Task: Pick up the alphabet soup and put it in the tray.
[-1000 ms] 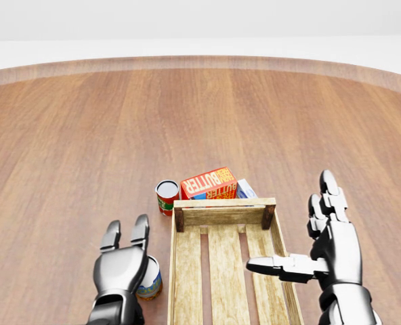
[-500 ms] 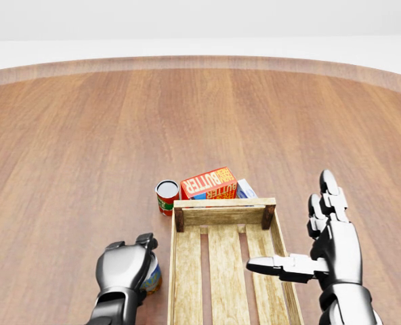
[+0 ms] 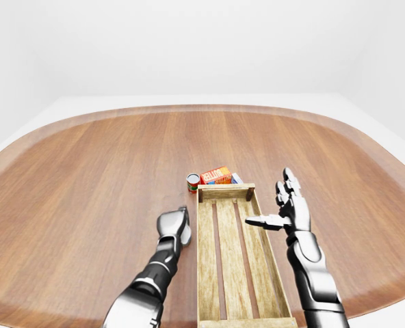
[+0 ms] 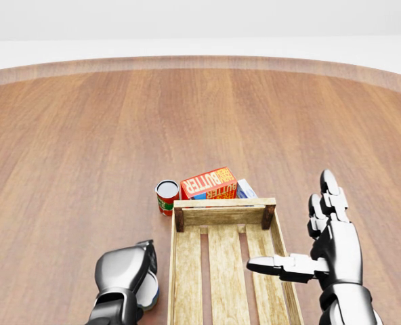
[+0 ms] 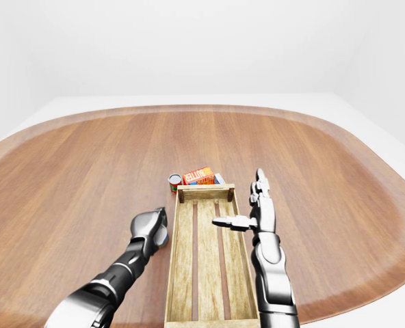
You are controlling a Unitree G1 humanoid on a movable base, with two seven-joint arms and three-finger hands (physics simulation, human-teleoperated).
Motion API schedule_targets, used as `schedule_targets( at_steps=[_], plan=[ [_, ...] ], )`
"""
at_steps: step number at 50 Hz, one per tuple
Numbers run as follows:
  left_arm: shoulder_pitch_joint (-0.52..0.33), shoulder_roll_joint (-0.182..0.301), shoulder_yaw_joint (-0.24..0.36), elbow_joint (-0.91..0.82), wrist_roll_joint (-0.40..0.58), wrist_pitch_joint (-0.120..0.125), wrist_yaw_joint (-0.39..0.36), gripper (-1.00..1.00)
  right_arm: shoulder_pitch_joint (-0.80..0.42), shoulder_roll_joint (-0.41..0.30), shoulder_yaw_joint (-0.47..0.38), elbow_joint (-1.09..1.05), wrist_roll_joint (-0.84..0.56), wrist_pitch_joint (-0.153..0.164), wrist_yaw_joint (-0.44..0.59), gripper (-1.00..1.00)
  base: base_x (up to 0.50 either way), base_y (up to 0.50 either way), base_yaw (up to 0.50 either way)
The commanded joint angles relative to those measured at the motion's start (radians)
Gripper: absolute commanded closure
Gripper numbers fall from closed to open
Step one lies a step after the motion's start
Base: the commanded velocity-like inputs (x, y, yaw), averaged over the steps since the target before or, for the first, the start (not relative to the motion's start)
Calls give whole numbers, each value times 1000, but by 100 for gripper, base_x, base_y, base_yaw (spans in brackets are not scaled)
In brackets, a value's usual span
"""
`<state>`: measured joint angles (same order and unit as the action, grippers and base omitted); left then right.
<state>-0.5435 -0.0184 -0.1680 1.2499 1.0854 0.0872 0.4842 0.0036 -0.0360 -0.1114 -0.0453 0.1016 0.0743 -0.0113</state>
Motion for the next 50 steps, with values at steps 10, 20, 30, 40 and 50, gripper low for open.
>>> schedule_targets(
  at_steps=[10, 20, 30, 40, 50],
  plan=[
    [-3, 2, -2, -20, 12, 0, 17, 100, 3, 1, 1, -6, -1, 3, 0, -100, 0, 0, 0],
    [4, 4, -2, -40, 14, 0, 13, 100, 4, 1, 0, -8, -1, 3, 1, -100, 0, 0, 0],
    [35, 8, -10, -106, 28, 0, -2, 100, 3, 0, 0, -3, -1, 0, 1, -100, 0, 0, 0],
    [183, 22, -23, -407, 117, 0, -110, 100, 3, 1, 0, -2, -1, -1, 0, -100, 0, 0, 0],
    [277, 35, -20, -635, 200, 0, -221, 100, 3, 0, -2, -4, 2, 1, -1, -100, 0, 0, 0]
  ],
)
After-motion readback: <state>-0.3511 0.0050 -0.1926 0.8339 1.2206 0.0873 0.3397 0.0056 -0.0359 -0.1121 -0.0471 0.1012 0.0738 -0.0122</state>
